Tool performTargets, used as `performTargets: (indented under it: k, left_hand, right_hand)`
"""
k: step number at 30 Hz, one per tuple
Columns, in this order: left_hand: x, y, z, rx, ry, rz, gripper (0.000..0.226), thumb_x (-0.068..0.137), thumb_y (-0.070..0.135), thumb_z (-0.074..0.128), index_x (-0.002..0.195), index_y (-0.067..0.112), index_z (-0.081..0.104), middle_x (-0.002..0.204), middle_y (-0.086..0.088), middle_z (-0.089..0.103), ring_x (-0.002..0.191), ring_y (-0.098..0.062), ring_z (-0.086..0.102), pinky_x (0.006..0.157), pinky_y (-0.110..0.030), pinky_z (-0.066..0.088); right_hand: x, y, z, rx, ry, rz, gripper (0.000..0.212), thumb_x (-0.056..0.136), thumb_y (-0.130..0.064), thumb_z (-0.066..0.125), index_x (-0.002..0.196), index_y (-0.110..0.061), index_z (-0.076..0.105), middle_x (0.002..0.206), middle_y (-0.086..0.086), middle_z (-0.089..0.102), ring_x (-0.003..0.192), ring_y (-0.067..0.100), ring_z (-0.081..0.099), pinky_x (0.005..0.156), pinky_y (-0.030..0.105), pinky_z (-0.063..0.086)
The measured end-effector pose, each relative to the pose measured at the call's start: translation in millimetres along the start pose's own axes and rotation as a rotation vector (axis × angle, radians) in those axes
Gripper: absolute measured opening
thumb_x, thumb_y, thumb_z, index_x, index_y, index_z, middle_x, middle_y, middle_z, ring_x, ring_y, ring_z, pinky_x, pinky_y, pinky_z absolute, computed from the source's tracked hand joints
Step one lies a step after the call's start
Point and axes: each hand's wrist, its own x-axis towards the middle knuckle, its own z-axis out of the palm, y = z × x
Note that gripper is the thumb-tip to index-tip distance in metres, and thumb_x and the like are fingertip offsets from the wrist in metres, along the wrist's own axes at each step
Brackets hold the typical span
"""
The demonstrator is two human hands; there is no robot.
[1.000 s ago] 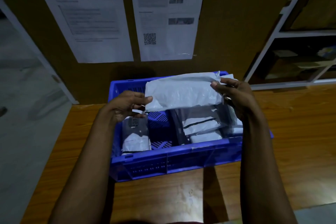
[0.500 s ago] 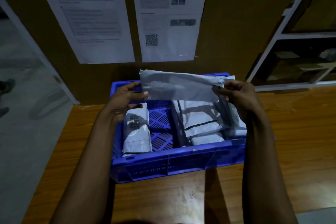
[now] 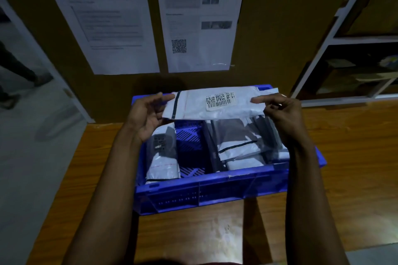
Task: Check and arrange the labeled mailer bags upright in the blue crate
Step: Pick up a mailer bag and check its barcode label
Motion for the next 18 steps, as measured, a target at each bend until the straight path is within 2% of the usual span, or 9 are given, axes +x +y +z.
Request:
performTargets:
  k: [2, 4, 7, 9, 10, 12, 15, 16, 18]
  left_hand:
    - [-2, 0, 4, 0.022, 0.027, 0.012, 0.017, 0.091, 0.019, 0.069, 0.097, 0.007, 0.080, 0.108, -0.014, 0.076, 0.097, -0.025, 0.074, 0.082, -0.039, 0.062]
    - [-4, -1, 7, 0.052, 0.053, 0.056, 0.017, 0.088, 0.006, 0.072, 0.105, 0.008, 0.075, 0.099, -0.010, 0.078, 0.088, -0.021, 0.075, 0.073, -0.033, 0.062]
    - [-3, -2, 7, 0.066, 0.065, 0.105, 0.023, 0.087, -0.002, 0.070, 0.106, 0.011, 0.072, 0.096, -0.009, 0.077, 0.086, -0.024, 0.072, 0.078, -0.036, 0.058]
    - [-4, -3, 6, 0.057, 0.075, 0.142, 0.025, 0.087, -0.005, 0.070, 0.106, 0.012, 0.070, 0.098, -0.010, 0.076, 0.085, -0.026, 0.072, 0.074, -0.036, 0.060]
    - [-5, -4, 6, 0.045, 0.078, 0.157, 0.027, 0.087, -0.006, 0.069, 0.108, 0.011, 0.068, 0.098, -0.010, 0.076, 0.085, -0.026, 0.073, 0.070, -0.036, 0.062]
    - [-9, -5, 8, 0.012, 0.074, 0.179, 0.034, 0.087, -0.008, 0.068, 0.116, 0.010, 0.064, 0.096, -0.008, 0.078, 0.083, -0.025, 0.076, 0.064, -0.036, 0.064]
    - [-14, -6, 9, 0.012, 0.063, 0.207, 0.044, 0.087, -0.009, 0.068, 0.125, 0.010, 0.059, 0.096, -0.005, 0.079, 0.088, -0.025, 0.077, 0.062, -0.037, 0.063]
    - [-14, -6, 9, 0.023, 0.061, 0.217, 0.047, 0.086, -0.009, 0.068, 0.128, 0.010, 0.058, 0.097, -0.005, 0.079, 0.089, -0.025, 0.077, 0.063, -0.037, 0.063]
    - [-15, -6, 6, 0.052, 0.065, 0.231, 0.053, 0.085, -0.011, 0.069, 0.132, 0.009, 0.057, 0.099, -0.008, 0.079, 0.089, -0.025, 0.077, 0.062, -0.036, 0.062]
  right_hand:
    - [-2, -3, -1, -0.008, -0.015, -0.003, 0.050, 0.082, 0.023, 0.050, 0.092, -0.016, 0.079, 0.094, -0.009, 0.079, 0.085, 0.017, 0.066, 0.074, 0.024, 0.051]
    - [-2, -3, -1, 0.006, -0.034, 0.011, 0.048, 0.085, 0.022, 0.050, 0.095, -0.014, 0.079, 0.101, -0.009, 0.079, 0.098, 0.014, 0.070, 0.083, 0.024, 0.054]
    - [1, -2, 0, 0.115, -0.033, 0.078, 0.038, 0.095, 0.011, 0.055, 0.109, -0.017, 0.076, 0.116, -0.003, 0.076, 0.091, 0.021, 0.063, 0.081, 0.032, 0.054]
    - [2, -4, 0, 0.225, -0.018, 0.146, 0.030, 0.102, -0.001, 0.056, 0.121, -0.020, 0.070, 0.122, 0.000, 0.072, 0.097, 0.019, 0.067, 0.084, 0.035, 0.057]
    - [3, -6, 0, 0.272, -0.019, 0.189, 0.030, 0.103, -0.006, 0.056, 0.127, -0.021, 0.066, 0.121, 0.001, 0.071, 0.099, 0.017, 0.069, 0.083, 0.034, 0.058]
    - [5, -5, 1, 0.284, -0.031, 0.247, 0.039, 0.098, -0.014, 0.066, 0.136, -0.023, 0.061, 0.111, 0.004, 0.071, 0.091, 0.013, 0.070, 0.073, 0.027, 0.059]
    - [8, 2, 6, 0.231, -0.049, 0.229, 0.053, 0.086, -0.008, 0.080, 0.135, -0.017, 0.061, 0.078, 0.007, 0.062, 0.070, 0.013, 0.060, 0.056, 0.018, 0.048]
    - [8, 4, 7, 0.223, -0.042, 0.213, 0.053, 0.084, -0.004, 0.080, 0.133, -0.014, 0.063, 0.074, 0.013, 0.055, 0.066, 0.014, 0.054, 0.054, 0.018, 0.045]
    - [10, 5, 9, 0.215, -0.038, 0.189, 0.050, 0.083, 0.000, 0.081, 0.129, -0.011, 0.065, 0.080, 0.018, 0.048, 0.071, 0.020, 0.047, 0.055, 0.019, 0.043]
